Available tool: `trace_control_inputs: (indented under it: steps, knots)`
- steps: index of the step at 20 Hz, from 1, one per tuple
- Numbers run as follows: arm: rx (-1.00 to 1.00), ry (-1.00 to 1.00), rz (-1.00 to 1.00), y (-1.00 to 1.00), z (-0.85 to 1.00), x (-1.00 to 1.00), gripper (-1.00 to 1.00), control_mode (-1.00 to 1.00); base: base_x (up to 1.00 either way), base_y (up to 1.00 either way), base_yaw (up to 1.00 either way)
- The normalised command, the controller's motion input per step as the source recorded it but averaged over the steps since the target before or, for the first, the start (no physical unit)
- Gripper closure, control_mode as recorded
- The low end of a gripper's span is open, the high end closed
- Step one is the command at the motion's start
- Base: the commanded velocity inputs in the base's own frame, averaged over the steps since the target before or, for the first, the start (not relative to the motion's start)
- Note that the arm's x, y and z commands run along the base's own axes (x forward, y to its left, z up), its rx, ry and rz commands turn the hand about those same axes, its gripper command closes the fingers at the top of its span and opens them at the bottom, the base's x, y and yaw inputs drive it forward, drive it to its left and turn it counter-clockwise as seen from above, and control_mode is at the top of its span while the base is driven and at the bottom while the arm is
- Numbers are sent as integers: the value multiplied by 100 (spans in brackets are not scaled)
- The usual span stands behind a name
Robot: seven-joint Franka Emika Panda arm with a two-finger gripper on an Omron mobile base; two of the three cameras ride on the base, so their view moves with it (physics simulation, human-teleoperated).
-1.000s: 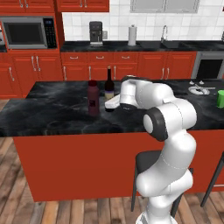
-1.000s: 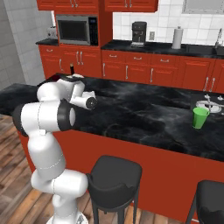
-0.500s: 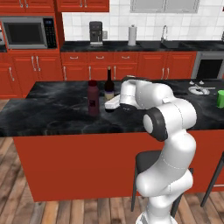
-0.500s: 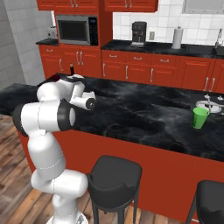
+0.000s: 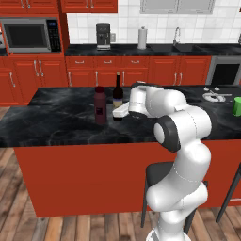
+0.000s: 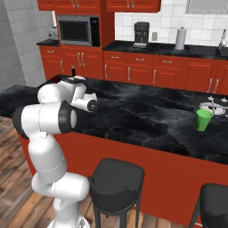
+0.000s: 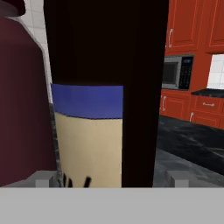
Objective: Place the drinks on the dining counter in a tight cluster.
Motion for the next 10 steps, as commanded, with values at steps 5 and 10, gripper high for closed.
trace_control_inputs:
  steps: [5,10]
  knots:
    - [0,0,0,-1,0,0,-100,-100,0,0,0]
    - [0,0,-2,-25,0,-31,-100,-100,0,0,0]
